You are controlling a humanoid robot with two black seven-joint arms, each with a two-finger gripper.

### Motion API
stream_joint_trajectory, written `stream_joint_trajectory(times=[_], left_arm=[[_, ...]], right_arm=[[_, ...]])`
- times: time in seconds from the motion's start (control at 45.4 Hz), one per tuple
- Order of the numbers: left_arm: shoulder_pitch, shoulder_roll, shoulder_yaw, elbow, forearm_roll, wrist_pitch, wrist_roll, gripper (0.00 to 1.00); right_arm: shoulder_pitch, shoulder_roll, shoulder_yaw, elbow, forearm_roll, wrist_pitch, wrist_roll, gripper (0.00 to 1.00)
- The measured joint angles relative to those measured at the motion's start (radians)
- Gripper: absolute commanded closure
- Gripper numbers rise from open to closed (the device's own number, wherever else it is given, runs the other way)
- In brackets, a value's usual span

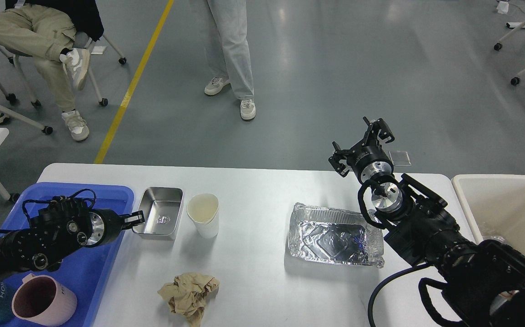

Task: Tidy desktop
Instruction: 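Reach the left gripper to the steel tin box and grasp it, then lift the steel tin box and place it into the blue tray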

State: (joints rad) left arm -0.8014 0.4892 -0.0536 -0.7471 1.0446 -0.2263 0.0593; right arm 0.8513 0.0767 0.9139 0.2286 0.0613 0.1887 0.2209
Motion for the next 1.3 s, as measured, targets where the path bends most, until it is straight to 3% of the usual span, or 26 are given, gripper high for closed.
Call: stream_joint_trajectory(times=[0.198, 0.793, 1.013, 1.299], left_arm=[[-0.001, 0.001, 0.001, 0.0, 0.0, -0.013, -0.004, 0.99], [-0.019, 0.019, -0.003, -0.016, -0.003, -0.053, -0.029, 1.0], [-0.051, 0.114, -0.008, -0.052, -0.006, -0.143, -0.047, 1.0], [-0.115, 0.328, -0.018, -0.218, -0.013, -0.19, -0.056, 1.0]], right_arm=[[0.0, 0.0, 0.0, 0.0, 0.0, 0.0, 0.0, 0.0], [-0.001, 0.0, -0.001, 0.0, -0.001, 0.0, 0.0, 0.0], [0.001, 0.001, -0.001, 0.0, -0.001, 0.0, 0.0, 0.0], [-0.001, 0.003, 0.0, 0.0, -0.001, 0.0, 0.0, 0.0]])
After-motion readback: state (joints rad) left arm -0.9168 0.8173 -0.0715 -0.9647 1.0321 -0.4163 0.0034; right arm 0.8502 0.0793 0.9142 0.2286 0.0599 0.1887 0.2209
